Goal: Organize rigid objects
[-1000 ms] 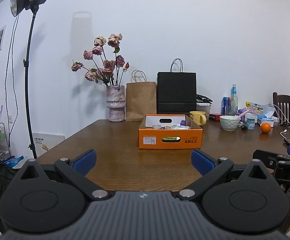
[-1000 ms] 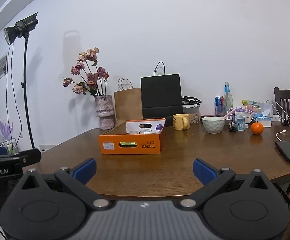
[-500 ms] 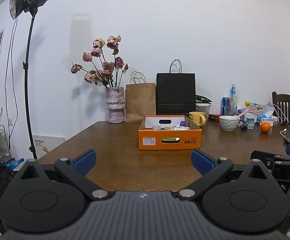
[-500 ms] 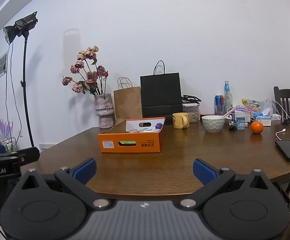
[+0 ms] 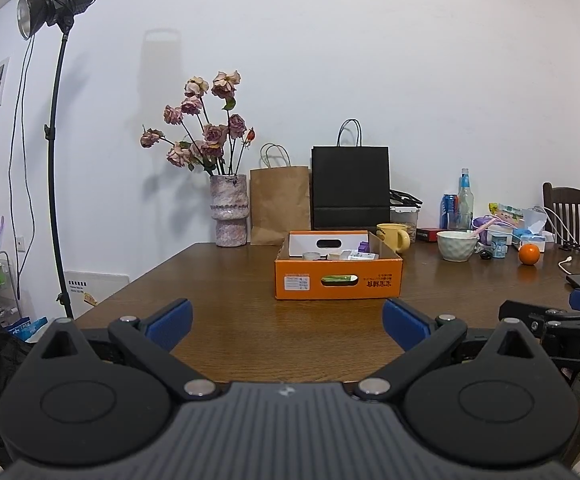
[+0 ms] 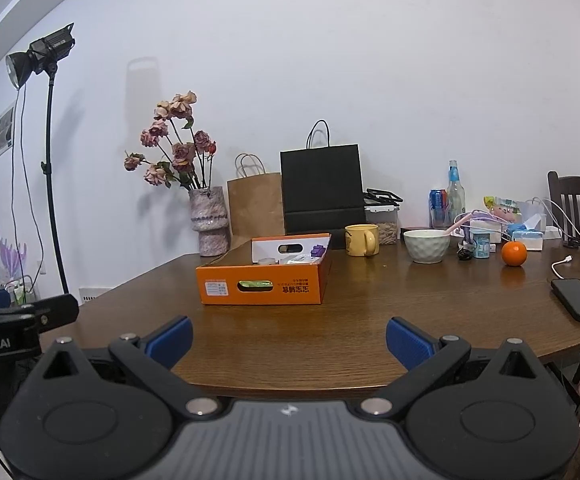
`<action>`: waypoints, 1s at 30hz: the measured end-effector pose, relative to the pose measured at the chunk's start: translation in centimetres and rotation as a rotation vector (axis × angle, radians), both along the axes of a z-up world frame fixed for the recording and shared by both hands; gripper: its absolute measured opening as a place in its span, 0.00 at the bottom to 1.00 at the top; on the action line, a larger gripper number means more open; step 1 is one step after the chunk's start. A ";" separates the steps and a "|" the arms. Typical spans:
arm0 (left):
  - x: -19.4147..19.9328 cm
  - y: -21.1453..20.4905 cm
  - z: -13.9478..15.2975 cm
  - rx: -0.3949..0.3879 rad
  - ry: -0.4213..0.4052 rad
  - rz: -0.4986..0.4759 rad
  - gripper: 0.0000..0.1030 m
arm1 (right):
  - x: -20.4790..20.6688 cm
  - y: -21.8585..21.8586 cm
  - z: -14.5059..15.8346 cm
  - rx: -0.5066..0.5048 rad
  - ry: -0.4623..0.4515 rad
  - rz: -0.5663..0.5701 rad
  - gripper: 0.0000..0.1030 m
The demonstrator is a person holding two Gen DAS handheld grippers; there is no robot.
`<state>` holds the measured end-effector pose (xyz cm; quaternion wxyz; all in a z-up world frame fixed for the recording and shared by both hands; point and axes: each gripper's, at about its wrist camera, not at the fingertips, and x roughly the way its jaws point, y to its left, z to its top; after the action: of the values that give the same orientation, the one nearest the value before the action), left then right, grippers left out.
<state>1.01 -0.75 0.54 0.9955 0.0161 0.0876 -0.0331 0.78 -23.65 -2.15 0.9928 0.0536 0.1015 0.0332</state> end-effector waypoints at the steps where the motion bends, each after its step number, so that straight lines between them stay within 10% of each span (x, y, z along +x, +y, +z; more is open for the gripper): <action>1: 0.0 0.0 0.0 0.001 -0.001 0.000 1.00 | 0.0 0.0 0.0 -0.001 0.000 0.000 1.00; 30: -0.2 -0.3 0.5 0.005 0.001 -0.025 1.00 | 0.1 -0.6 -0.1 0.002 0.005 -0.006 1.00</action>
<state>0.85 -1.05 0.99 0.9949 0.0198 0.0880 -0.0454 0.89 -24.27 -2.27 0.9926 0.0551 0.1038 0.0303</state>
